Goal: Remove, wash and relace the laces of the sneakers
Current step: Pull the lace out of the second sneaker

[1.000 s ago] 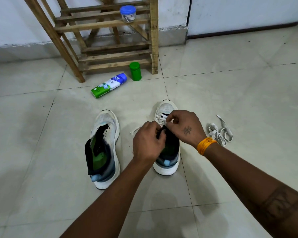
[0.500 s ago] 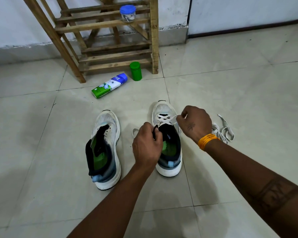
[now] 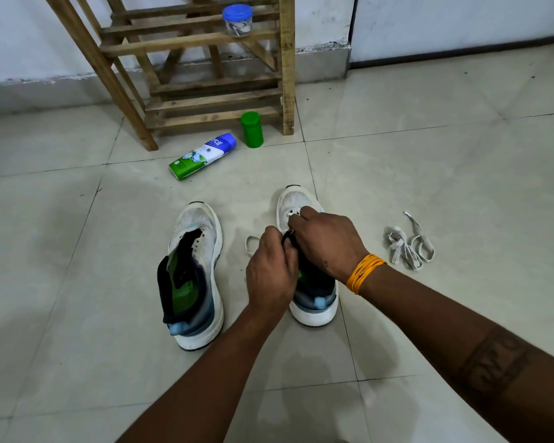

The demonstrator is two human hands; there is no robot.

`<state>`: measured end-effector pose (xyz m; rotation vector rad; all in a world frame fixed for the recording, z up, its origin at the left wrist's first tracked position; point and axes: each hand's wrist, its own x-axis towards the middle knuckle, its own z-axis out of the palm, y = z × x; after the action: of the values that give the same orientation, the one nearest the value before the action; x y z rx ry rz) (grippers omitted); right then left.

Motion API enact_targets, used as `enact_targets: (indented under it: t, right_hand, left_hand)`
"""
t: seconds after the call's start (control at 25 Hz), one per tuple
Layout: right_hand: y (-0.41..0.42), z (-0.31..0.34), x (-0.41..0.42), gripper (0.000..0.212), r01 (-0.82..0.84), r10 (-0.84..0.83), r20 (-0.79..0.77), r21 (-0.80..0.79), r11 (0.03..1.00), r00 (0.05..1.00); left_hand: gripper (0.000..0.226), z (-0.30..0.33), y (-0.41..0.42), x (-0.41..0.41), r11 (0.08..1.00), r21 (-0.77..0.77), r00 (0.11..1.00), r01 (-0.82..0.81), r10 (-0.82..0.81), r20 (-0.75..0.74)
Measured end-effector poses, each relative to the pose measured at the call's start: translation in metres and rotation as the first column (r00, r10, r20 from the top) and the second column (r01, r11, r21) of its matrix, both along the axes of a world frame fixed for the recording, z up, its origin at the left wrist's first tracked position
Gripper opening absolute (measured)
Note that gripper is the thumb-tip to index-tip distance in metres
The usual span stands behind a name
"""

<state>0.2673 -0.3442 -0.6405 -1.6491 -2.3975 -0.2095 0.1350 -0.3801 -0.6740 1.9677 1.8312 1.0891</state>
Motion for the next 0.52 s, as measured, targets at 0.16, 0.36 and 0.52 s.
enact_targets:
  t: [0.16,0.36,0.52]
  right_hand:
    - [0.005,0.003,0.007,0.011,0.092,-0.092,-0.097,-0.007,0.996,0.991]
    - [0.022,0.018,0.045,0.02,0.385,-0.405,-0.149,-0.142,0.912,0.902]
    - [0.001,0.022,0.014,0.033,0.075,-0.092,-0.109,-0.153,0.985,0.99]
  left_hand:
    - [0.025,-0.001,-0.001,-0.001,1.0,0.011,1.0,0.0,0.0,-0.021]
    - [0.022,-0.005,0.0,-0.004,0.999,0.032,0.998,0.016,-0.014,-0.057]
    - [0.024,-0.004,0.001,-0.003,0.998,0.027,0.998,0.054,-0.053,-0.017]
